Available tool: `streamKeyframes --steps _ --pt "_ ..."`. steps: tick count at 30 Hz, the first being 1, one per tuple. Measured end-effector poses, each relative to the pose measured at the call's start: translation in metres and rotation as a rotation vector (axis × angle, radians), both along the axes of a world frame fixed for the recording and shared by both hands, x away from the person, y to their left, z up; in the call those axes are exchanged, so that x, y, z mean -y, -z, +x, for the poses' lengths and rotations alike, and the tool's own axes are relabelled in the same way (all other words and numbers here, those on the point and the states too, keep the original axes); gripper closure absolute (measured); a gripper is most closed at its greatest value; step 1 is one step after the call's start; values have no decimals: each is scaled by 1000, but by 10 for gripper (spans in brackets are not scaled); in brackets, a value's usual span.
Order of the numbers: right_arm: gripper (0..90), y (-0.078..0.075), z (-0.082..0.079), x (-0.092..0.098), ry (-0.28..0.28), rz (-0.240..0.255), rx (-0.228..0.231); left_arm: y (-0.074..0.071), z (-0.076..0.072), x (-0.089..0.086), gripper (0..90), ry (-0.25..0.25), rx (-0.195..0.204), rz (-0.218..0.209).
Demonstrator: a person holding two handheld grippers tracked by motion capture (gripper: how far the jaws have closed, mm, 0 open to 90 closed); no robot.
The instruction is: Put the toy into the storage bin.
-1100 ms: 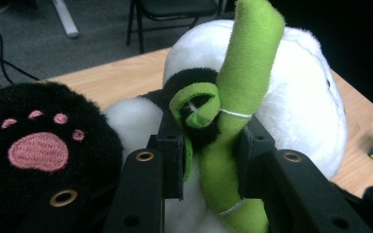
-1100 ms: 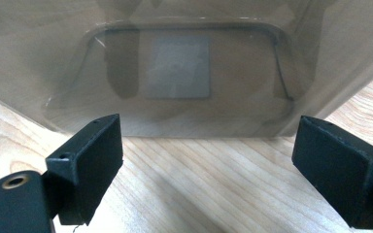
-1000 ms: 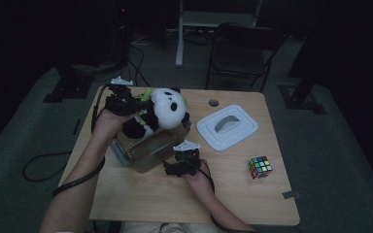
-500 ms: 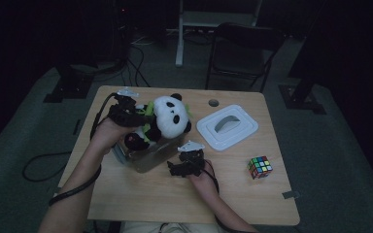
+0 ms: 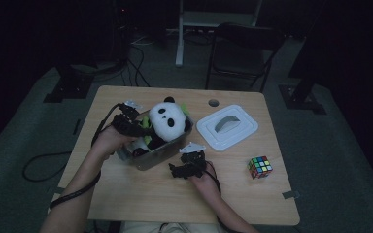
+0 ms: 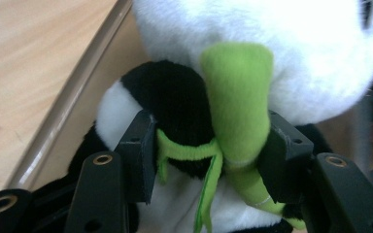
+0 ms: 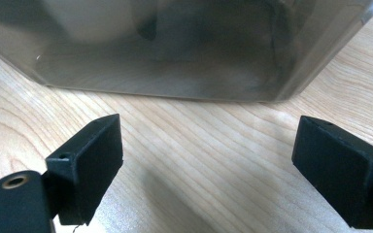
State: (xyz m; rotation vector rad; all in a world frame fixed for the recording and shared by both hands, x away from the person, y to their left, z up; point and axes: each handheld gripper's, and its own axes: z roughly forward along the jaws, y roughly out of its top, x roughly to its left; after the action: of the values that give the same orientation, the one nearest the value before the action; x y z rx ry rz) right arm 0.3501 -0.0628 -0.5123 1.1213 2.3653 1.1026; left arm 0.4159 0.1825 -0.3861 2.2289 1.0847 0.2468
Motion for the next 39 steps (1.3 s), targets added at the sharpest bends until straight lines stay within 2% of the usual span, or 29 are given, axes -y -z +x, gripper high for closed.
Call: streamKeyframes --steps 4,6,13,15,18,20,24,27,29,30,31,34,37,39 --pt "107 0 0 1 -3 -5 0 2 1 -5 439 -7 10 -45" --pt "106 -1 2 3 -16 -5 -10 0 2 -6 404 -1 22 -48" --pt "107 -4 4 5 -47 -2 -6 -5 1 -12 403 22 43 -52" --pt "107 -4 4 5 -45 -4 -8 -8 0 -15 402 25 51 -65" --pt "107 -3 4 6 -44 -8 -6 -17 1 -23 392 16 75 -109" --pt "107 -2 4 7 -41 -2 -16 -21 3 -29 363 3 96 -114" --pt "107 0 4 7 -43 -6 -23 -28 8 -37 300 -13 103 -139" --pt "107 0 5 7 -44 -1 -24 -31 13 -45 264 -32 130 -170" --pt "107 0 5 7 -42 -1 -32 -31 17 -49 184 -50 147 -146" --pt "107 0 5 7 -42 -1 -32 -31 17 -49 183 -50 147 -146" --pt "107 0 5 7 -40 -1 -28 -29 23 -57 183 -75 164 -136" --pt "107 1 5 7 -45 -2 -34 -22 33 -69 105 -141 170 -81" --pt "107 2 6 7 -48 -1 -38 -11 43 -80 95 -199 172 -57" --pt "107 3 6 7 -52 2 -46 -3 49 -87 88 -224 167 -63"
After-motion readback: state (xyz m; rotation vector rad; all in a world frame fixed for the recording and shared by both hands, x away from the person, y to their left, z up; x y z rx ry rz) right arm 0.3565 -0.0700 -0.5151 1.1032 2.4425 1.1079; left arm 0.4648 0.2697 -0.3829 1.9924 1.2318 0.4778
